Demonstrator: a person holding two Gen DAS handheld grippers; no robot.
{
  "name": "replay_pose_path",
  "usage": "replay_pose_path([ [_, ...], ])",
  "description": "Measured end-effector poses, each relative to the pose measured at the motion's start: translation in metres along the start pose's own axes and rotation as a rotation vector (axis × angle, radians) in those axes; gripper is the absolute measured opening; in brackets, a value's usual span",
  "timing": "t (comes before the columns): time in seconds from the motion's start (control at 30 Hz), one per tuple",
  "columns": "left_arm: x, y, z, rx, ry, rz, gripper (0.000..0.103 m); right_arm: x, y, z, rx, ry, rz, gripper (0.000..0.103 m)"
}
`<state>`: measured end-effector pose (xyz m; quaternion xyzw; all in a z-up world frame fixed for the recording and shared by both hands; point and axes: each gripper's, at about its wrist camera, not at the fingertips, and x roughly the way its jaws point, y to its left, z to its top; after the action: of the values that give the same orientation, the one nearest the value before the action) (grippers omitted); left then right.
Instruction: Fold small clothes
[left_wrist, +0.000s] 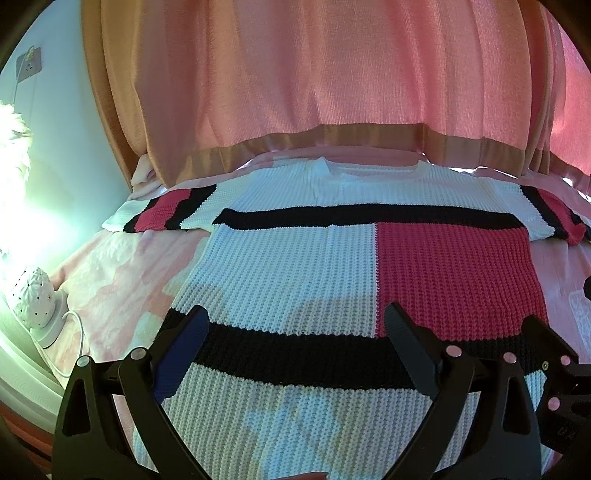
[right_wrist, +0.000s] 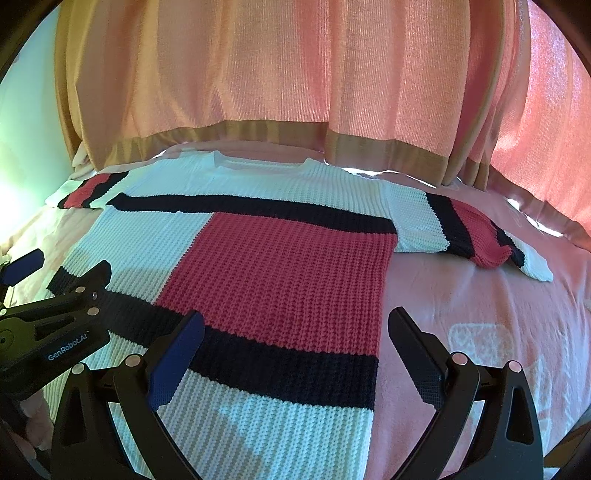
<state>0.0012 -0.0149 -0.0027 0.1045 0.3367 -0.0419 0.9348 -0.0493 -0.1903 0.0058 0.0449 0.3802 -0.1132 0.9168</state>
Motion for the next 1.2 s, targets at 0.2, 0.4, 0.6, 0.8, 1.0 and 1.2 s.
replay_pose_path([
  [0.2,-0.0002,-0.0012,-0.0005,0.002,-0.002,0.002,0.093,0.0001,0.0000,-0.0001,-0.001,-0.001,0.000,0.098],
  [0.4,0.0002,-0.0011,-0.0005,0.005,0.001,0.001,0.093,0.0003,-0.0003,-0.0001,0.000,0.001,0.002,0.098],
  [0.6,0.0000,-0.0013,0.0001,0.006,0.002,0.001,0.093,-0.0006,0.0032,-0.0017,-0.005,-0.002,0.001,0.098],
  [0.8,-0.0001,-0.0012,0.0003,0.006,0.002,-0.001,0.093,-0.0006,0.0025,-0.0017,-0.004,-0.003,0.003,0.098],
  [1.0,0.0007,-0.0014,0.0009,0.010,0.002,-0.001,0.093,-0.0005,0.0020,-0.0015,-0.003,-0.005,0.004,0.098],
  [1.2,0.0007,-0.0024,0.0009,0.011,0.001,0.001,0.093,-0.0006,0.0028,-0.0017,-0.004,-0.004,0.004,0.098],
])
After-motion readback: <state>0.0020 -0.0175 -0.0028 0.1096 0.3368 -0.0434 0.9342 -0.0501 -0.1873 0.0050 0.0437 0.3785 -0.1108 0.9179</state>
